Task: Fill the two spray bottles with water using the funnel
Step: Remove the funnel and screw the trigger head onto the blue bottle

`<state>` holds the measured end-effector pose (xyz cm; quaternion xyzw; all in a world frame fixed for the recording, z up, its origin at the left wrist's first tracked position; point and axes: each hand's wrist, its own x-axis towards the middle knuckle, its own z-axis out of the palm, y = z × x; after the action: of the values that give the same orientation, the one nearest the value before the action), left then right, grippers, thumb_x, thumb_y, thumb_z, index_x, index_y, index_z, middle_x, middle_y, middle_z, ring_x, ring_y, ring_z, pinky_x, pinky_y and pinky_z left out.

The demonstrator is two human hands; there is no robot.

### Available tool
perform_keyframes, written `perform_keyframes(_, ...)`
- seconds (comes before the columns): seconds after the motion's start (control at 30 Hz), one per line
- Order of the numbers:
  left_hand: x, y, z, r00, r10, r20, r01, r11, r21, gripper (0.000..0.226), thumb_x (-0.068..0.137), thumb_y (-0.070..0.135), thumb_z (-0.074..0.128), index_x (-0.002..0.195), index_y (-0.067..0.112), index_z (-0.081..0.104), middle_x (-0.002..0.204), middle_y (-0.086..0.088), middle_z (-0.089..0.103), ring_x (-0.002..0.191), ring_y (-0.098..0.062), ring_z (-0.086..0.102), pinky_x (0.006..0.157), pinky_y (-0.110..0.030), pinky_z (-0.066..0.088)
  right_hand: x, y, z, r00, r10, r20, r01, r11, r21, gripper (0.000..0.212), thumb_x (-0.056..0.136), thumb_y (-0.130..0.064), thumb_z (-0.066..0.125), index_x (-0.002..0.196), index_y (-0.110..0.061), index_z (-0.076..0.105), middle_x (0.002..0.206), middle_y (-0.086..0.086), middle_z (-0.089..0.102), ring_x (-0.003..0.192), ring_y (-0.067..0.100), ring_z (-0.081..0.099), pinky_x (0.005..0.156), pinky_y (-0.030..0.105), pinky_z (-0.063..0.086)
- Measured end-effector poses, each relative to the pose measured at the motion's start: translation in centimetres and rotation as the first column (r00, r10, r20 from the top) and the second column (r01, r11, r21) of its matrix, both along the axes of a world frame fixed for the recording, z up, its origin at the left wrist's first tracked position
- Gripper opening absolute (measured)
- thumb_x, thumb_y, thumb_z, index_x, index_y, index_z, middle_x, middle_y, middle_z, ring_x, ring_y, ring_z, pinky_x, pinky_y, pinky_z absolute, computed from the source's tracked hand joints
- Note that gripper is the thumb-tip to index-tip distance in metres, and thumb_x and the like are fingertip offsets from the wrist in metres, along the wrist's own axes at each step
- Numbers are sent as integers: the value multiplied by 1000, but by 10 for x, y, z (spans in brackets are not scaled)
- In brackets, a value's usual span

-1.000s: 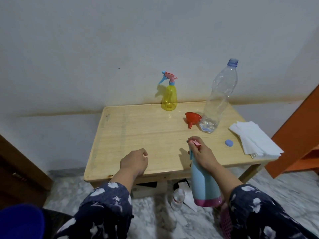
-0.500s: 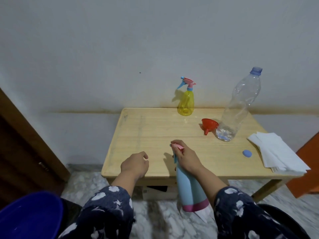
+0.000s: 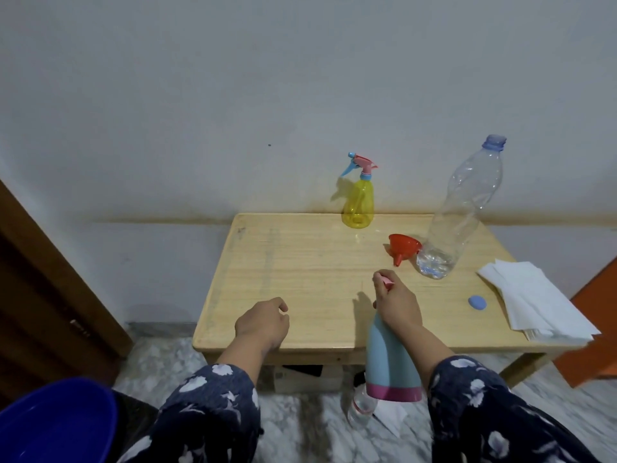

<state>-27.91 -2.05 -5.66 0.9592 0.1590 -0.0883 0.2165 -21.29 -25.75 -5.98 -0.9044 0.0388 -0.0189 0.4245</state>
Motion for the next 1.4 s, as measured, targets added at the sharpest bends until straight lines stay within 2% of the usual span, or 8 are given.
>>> perform_keyframes(0.3, 16, -26, 22, 992, -118, 48, 125, 975, -186, 47, 96, 61, 27, 117, 31, 57, 110, 9, 62, 98, -19, 59, 83, -32, 49, 10, 29, 49, 980, 96, 174, -140, 955, 261, 28, 99, -39, 43, 119, -26, 57, 92, -3, 62, 87, 18, 59, 80, 34, 48)
perform_keyframes(0.43, 22, -36, 34, 981, -81, 175, 172, 776, -606, 51, 81, 76, 44, 113, 39, 57, 111, 3, 64, 100, -17, 64, 90, -37, 51, 16, 48, 83, 958, 135, 253, -232, 884, 405, 28, 99, -37, 44, 121, -23, 54, 97, -2, 59, 68, 11, 66, 61, 16, 52)
perform_keyframes(0.57, 30, -41, 45, 971, -108, 212, 230, 652, -722, 91, 56, 71, 73, 135, 36, 46, 121, 5, 59, 107, -14, 61, 87, -33, 55, 29, 69, 106, 940, 178, 292, -304, 827, 472, 26, 98, -39, 45, 120, -29, 52, 107, 3, 57, 77, 30, 70, 52, 19, 50)
perform_keyframes(0.77, 47, -28, 47, 967, -18, 253, 200, 669, -716, 101, 51, 52, 83, 140, 35, 40, 125, 5, 57, 107, -15, 61, 86, -38, 58, 48, 99, 118, 908, 216, 359, -381, 781, 495, 30, 97, -35, 50, 125, -23, 53, 115, -7, 52, 103, 25, 61, 65, 36, 61)
perform_keyframes(0.9, 63, -24, 50, 941, 116, 319, 111, 782, -613, 82, 58, 46, 83, 130, 37, 44, 110, 9, 59, 94, -13, 64, 76, -35, 58, 61, 106, 118, 946, 225, 235, -306, 858, 412, 65, 91, -41, 58, 146, -36, 22, 113, -4, 60, 108, 17, 59, 92, 34, 49)
perform_keyframes(1.0, 82, -20, 52, 914, 178, 364, 24, 873, -488, 71, 63, 46, 82, 123, 37, 45, 104, 10, 61, 92, -16, 63, 75, -34, 54, 66, 109, 114, 934, 271, 233, -328, 910, 255, 99, 84, -17, 68, 150, -30, -5, 90, -7, 58, 84, 17, 57, 70, 25, 46)
perform_keyframes(1.13, 116, -17, 41, 905, 203, 374, -34, 910, -412, 70, 61, 51, 82, 118, 38, 45, 102, 12, 61, 89, -17, 62, 74, -38, 55, 96, 119, 105, 898, 338, 280, -359, 933, 23, 95, 77, -7, 71, 146, -33, 11, 109, 1, 57, 78, 26, 57, 65, 35, 46)
perform_keyframes(1.4, 210, -13, 5, 892, 264, 367, -16, 830, -557, 75, 58, 42, 82, 121, 40, 42, 110, 9, 57, 94, -16, 60, 70, -42, 58, 195, 125, 86, 867, 395, 305, -433, 899, 68, 79, 76, 0, 67, 138, -33, 30, 116, -13, 52, 89, 22, 58, 77, 41, 51)
